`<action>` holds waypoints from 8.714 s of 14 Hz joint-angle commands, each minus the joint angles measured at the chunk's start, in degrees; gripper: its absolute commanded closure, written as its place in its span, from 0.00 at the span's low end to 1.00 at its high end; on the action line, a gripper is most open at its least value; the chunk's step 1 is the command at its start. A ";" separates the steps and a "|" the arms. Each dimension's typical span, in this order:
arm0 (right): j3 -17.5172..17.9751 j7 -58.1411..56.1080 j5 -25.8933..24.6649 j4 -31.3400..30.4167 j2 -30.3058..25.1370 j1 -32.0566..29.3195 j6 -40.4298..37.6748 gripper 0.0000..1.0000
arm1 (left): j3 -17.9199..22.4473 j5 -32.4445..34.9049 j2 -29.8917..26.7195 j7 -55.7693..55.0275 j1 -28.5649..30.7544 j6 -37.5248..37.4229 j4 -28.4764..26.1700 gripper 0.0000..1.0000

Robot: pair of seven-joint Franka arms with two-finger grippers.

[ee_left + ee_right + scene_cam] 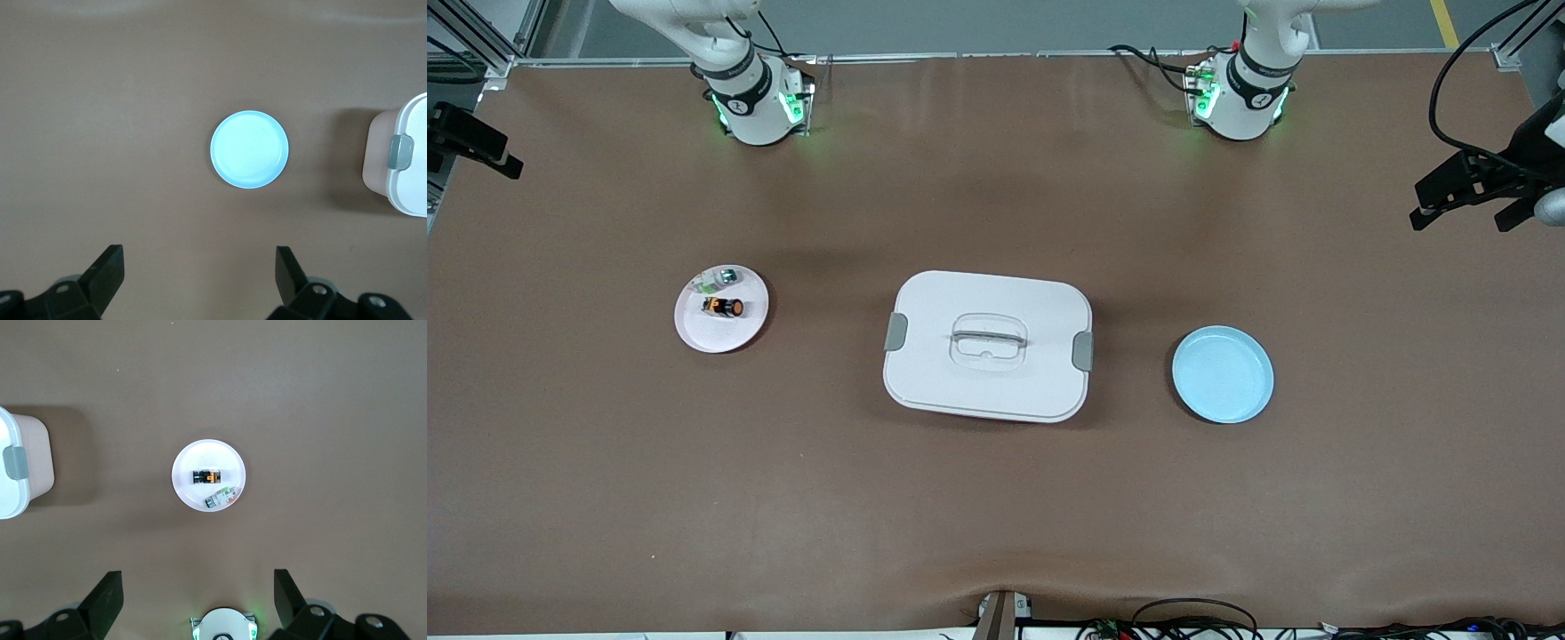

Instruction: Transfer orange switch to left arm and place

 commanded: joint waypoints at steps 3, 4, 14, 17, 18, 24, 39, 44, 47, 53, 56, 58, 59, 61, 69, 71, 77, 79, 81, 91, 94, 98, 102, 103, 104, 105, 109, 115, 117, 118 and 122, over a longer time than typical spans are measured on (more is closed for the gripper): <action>0.65 0.11 -0.17 0.43 -0.54 -0.67 1.46 0.00 | -0.03 -0.71 0.50 0.35 0.28 -0.95 1.24 0.00; 0.73 0.02 -0.34 0.43 -0.54 -0.58 1.72 0.00 | -0.03 -0.71 0.50 0.26 0.28 -1.04 1.24 0.00; 0.65 -0.07 -0.34 0.43 -0.54 -0.67 1.64 0.00 | 0.15 0.00 0.42 0.18 0.36 -1.91 1.33 0.00; 0.65 0.20 -0.43 0.51 -0.45 -0.58 1.64 0.00 | 0.59 0.08 0.50 0.00 0.45 -4.02 1.42 0.00; 0.65 0.55 -0.43 0.51 -0.37 -0.58 1.46 0.00 | 0.59 0.08 0.68 0.00 0.45 -3.94 1.33 0.00; 0.47 -0.24 -0.52 0.25 5.43 -0.67 -0.56 0.00 | 0.59 0.17 3.22 -0.09 0.28 -3.50 4.14 0.00; 0.47 -12.37 0.19 -0.62 20.64 -4.62 8.31 0.00 | 0.59 0.52 4.46 0.09 0.37 -3.32 5.02 0.00; 0.47 -5.09 4.75 -14.39 16.79 -4.72 20.24 0.00 | 0.50 0.52 4.46 0.09 0.45 -3.32 5.02 0.00; 0.65 -2.19 6.42 -26.61 13.18 -4.19 32.62 0.00 | 0.59 0.52 4.46 0.09 0.45 -3.32 5.02 0.00; 0.82 0.54 7.21 -42.35 13.26 -3.75 53.81 0.00 | 0.50 0.35 4.46 0.00 0.37 -3.24 5.02 0.00; 0.82 2.13 9.33 -45.80 13.34 -1.47 58.67 0.00 | 0.59 0.35 4.55 0.00 0.45 -2.98 5.11 0.00; 0.82 2.48 9.33 -47.38 13.52 -0.33 61.82 0.00 | 0.59 0.44 4.63 0.00 0.45 -2.80 5.02 0.00; 0.74 2.66 9.33 -48.52 13.61 0.55 63.58 0.00 | 0.59 0.44 4.81 0.09 0.45 -2.80 5.11 0.00; 0.74 2.05 9.24 -49.67 13.61 1.52 64.48 0.00 | 0.59 0.44 4.90 0.00 0.54 -2.80 5.11 0.00; 0.56 -3.93 7.48 -51.60 14.49 0.39 67.11 0.00 | 0.59 0.44 4.90 0.00 0.54 -2.45 5.11 0.00; 0.56 -4.02 7.48 -53.88 14.75 0.38 71.05 0.00 | 0.59 0.44 4.99 0.00 0.54 -2.45 5.11 0.00; 0.73 -4.11 7.66 -55.38 16.42 -0.93 73.18 0.00 | 0.59 0.44 4.99 0.00 0.54 -2.36 5.11 0.00; 0.74 -4.11 7.75 -55.38 16.95 -0.93 73.27 0.00 | 0.59 0.44 4.99 0.00 0.54 -2.36 5.11 0.00; 0.82 -4.11 8.01 -55.38 17.65 -0.85 73.27 0.00 | 0.59 0.44 4.99 0.00 0.54 -2.36 5.11 0.00; 1.00 -4.11 8.54 -55.38 19.50 -0.32 73.36 0.00 | 0.59 0.44 5.07 0.00 0.54 -2.36 5.02 0.00; 0.91 -4.20 8.54 -55.38 19.50 0.73 73.36 0.00 | 0.59 0.44 5.07 0.09 0.54 -2.36 5.11 0.00; 0.91 -6.03 8.45 -55.38 19.50 0.91 73.09 0.00 | 0.94 0.44 5.34 0.00 0.63 -2.36 5.11 0.00; 0.82 -9.82 8.45 -55.38 19.94 0.47 72.92 0.00 | 0.94 0.44 5.34 0.09 0.63 -2.10 5.02 0.00; 0.82 -11.04 8.45 -55.38 20.02 0.47 72.83 0.00 | 0.94 0.44 5.34 0.09 0.63 -2.09 5.11 0.00; 0.82 -11.66 8.45 -55.38 20.20 0.47 72.74 0.00 | 0.94 0.44 5.34 0.09 0.63 -2.09 5.02 0.00; 0.82 -11.75 8.45 -55.38 20.38 0.47 72.74 0.00 | 0.94 0.44 5.34 0.09 0.63 -2.09 5.11 0.00; 0.82 -11.84 8.45 -55.38 20.38 0.56 72.39 0.21 | 0.94 0.44 5.34 0.09 0.63 -2.09 5.11 0.00; 1.00 -11.32 8.80 -54.42 19.68 -0.31 67.75 1.00 | 0.94 0.44 5.34 0.09 0.63 -2.01 5.11 0.00; 0.91 -11.32 11.77 -51.01 18.97 -0.41 60.66 1.00 | 0.94 0.26 5.34 0.09 1.07 -2.01 5.11 0.00; 0.74 -11.06 13.44 -48.20 18.54 -0.41 55.22 1.00 | 0.94 0.00 5.34 0.26 1.07 -2.01 5.11 0.00; 0.65 -5.63 15.48 -38.71 17.65 -0.41 39.73 1.00 | 0.85 -3.06 4.99 0.96 1.07 -2.18 6.33 0.00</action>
